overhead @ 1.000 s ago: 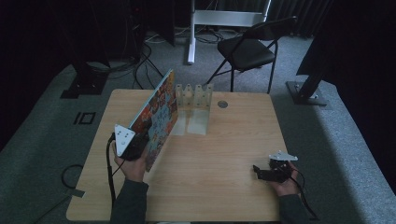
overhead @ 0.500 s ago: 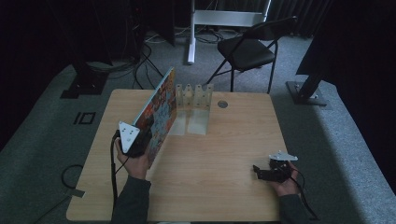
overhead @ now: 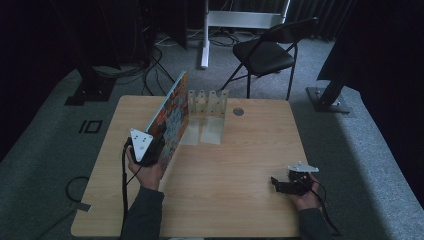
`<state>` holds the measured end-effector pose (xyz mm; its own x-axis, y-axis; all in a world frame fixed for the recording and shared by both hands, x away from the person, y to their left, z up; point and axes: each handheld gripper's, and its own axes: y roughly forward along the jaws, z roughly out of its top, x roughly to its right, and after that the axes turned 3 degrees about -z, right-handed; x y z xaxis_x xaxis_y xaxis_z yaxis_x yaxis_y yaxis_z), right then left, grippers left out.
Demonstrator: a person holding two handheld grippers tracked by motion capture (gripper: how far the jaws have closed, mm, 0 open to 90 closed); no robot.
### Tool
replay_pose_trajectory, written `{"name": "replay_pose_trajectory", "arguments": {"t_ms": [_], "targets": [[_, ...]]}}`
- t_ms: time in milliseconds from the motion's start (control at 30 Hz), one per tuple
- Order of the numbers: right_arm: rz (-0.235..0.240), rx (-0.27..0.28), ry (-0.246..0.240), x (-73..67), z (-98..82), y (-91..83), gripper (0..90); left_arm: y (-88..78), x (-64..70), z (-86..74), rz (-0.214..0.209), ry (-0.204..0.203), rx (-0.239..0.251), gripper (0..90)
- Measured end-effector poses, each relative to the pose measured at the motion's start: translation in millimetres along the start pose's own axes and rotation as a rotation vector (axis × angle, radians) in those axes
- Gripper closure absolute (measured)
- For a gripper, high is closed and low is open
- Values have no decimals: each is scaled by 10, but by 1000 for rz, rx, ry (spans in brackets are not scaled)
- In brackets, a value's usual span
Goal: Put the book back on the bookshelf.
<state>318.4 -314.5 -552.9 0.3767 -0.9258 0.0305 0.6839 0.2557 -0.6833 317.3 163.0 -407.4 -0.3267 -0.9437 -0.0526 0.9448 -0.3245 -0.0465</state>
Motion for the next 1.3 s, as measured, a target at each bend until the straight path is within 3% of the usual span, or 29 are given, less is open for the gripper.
{"name": "replay_pose_trajectory", "arguments": {"t_ms": [767, 1300], "targets": [[0, 0, 0, 0, 0, 0, 115, 145, 94, -36, 68, 51, 1, 808], [0, 1, 1, -1, 0, 0, 115, 241, 124, -76, 88, 42, -3, 808]]}}
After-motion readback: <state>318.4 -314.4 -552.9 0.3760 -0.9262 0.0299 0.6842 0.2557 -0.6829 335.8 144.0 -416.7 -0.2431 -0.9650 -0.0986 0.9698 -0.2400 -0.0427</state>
